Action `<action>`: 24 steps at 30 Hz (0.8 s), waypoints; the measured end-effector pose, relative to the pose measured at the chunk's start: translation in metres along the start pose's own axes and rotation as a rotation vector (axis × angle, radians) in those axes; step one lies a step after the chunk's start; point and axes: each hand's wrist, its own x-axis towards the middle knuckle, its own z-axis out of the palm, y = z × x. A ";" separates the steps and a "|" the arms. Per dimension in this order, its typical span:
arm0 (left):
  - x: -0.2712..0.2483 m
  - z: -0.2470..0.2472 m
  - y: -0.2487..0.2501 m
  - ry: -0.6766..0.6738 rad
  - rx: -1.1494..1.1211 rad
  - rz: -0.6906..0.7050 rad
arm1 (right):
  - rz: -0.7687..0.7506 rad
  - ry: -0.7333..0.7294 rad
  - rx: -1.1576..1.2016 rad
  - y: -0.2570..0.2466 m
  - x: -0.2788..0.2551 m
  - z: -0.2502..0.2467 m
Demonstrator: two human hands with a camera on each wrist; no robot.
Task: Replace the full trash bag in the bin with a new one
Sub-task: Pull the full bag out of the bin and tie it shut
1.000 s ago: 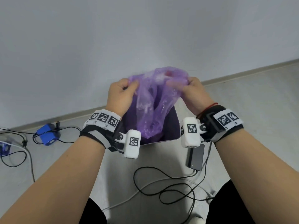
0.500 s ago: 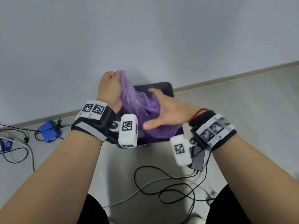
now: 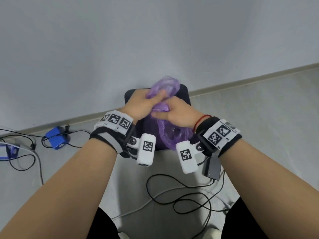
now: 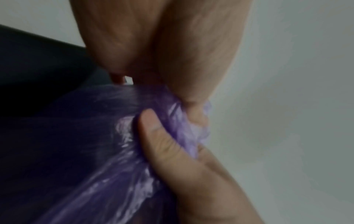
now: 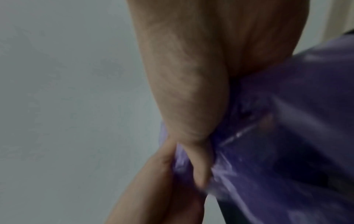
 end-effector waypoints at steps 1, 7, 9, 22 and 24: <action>0.000 -0.002 -0.001 0.118 -0.063 0.002 | 0.031 -0.036 0.027 0.002 -0.003 -0.008; -0.001 -0.030 0.000 0.386 -0.807 -0.185 | 0.220 -0.366 0.073 0.040 -0.036 -0.069; -0.003 -0.032 0.008 0.428 -0.934 -0.212 | 0.248 -0.392 0.160 0.045 -0.045 -0.081; -0.014 -0.024 0.032 0.466 -1.201 -0.222 | 0.349 -0.205 -0.215 0.047 -0.042 -0.060; -0.015 -0.019 0.038 0.441 -1.224 -0.212 | 0.084 -0.004 -0.246 0.041 -0.037 -0.055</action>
